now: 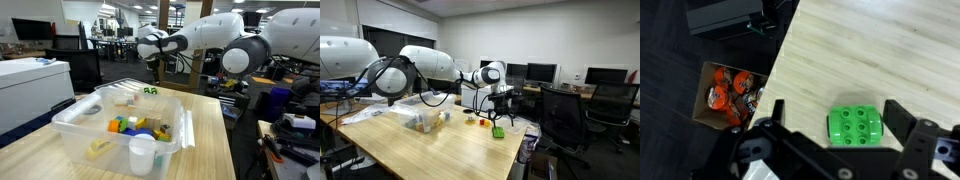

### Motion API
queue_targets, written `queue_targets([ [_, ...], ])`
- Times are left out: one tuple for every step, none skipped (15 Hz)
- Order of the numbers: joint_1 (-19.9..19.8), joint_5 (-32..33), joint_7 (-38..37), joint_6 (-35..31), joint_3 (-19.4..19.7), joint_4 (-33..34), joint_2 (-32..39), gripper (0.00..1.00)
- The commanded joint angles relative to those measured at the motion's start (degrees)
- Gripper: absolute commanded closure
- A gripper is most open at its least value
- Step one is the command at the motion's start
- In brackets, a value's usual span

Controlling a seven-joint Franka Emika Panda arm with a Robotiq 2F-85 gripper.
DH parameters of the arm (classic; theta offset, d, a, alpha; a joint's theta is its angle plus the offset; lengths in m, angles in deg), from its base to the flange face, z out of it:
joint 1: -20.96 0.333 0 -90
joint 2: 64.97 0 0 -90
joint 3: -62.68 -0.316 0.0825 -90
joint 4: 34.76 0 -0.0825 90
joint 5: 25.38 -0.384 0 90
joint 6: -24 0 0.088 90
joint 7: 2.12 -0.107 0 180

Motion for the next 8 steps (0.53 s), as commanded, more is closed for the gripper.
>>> queue_targets([
  [0.0, -1.7, 4.5, 5.6, -1.1, -2.3, -2.6, 0.0],
  [0.2, -1.9, 5.3, 7.3, -1.3, -2.3, -2.8, 0.0],
  [0.3, -2.1, 5.5, 8.0, -1.5, -2.0, -2.6, 0.0],
  [0.4, -2.3, 5.2, 7.9, -1.6, -1.7, -2.3, 0.0],
  [0.7, -2.4, 4.5, 7.6, -1.7, -1.4, -2.0, 0.0],
  [0.9, -2.6, 3.6, 6.8, -1.9, -1.1, -1.5, 0.0],
  [1.1, -3.0, 3.0, 5.9, -2.0, -0.9, -1.1, 0.0],
  [1.4, -3.2, 2.9, 4.8, -2.1, -0.7, -0.5, 0.0],
])
